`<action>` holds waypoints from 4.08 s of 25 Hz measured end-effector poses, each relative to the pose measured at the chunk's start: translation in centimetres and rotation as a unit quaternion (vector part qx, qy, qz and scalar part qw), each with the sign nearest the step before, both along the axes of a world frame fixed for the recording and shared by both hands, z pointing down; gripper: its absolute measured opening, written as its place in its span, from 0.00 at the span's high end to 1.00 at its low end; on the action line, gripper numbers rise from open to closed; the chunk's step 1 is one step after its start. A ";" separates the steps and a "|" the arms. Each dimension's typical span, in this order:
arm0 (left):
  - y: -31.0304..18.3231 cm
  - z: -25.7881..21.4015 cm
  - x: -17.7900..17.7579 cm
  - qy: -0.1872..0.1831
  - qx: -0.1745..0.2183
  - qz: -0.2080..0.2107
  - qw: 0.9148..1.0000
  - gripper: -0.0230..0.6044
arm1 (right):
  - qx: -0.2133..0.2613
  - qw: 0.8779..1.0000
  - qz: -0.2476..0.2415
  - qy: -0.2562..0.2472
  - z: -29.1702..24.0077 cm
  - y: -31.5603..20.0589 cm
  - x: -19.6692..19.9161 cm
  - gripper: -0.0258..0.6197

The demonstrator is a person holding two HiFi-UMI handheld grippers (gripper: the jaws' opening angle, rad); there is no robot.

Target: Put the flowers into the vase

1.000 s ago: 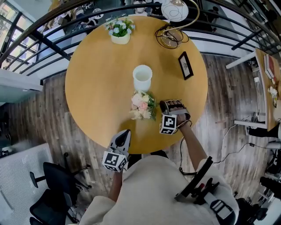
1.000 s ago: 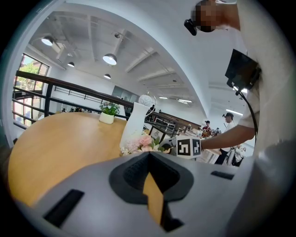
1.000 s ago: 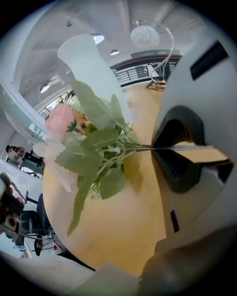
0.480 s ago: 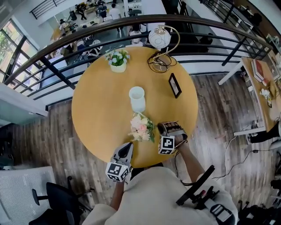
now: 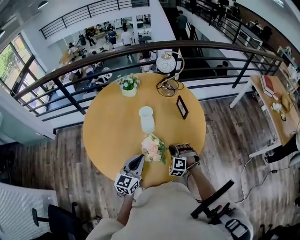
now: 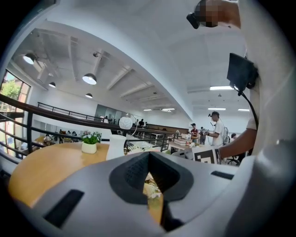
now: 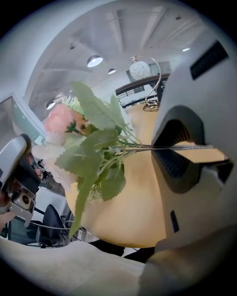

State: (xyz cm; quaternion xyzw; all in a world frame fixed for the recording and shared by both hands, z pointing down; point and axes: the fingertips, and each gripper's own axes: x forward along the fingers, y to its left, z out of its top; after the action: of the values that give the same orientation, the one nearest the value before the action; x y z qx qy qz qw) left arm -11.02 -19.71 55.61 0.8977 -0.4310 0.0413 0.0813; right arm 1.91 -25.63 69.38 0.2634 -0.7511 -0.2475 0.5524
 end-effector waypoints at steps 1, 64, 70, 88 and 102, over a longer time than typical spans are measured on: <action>0.0 -0.2 0.1 0.000 0.004 0.003 1.000 0.95 | 0.002 1.000 0.003 0.000 -0.1 0.2 0.1 0.91; 0.0 -0.8 -9.6 0.009 -0.011 -0.163 0.987 0.95 | -0.077 0.799 0.023 -0.596 -21.6 -17.3 -10.8 0.91; 0.4 0.5 -9.0 0.010 -0.037 -0.154 0.987 0.95 | -0.100 0.802 0.028 -0.589 -19.0 -16.3 -10.7 0.90; 0.0 0.6 -8.2 0.017 -0.033 -0.146 0.989 0.95 | -0.118 0.885 0.114 -0.436 -10.7 -16.1 -10.2 0.40; 0.1 0.3 -8.3 0.013 -0.023 -0.139 0.990 0.95 | -0.187 0.869 0.167 -0.426 -4.6 -13.1 -8.7 0.41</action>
State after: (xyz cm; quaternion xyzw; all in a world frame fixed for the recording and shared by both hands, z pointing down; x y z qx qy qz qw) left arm -19.32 -19.59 55.86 0.8272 -0.5498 0.0278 0.1126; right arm -6.78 -38.71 64.80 0.3566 -0.8904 0.1298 0.2513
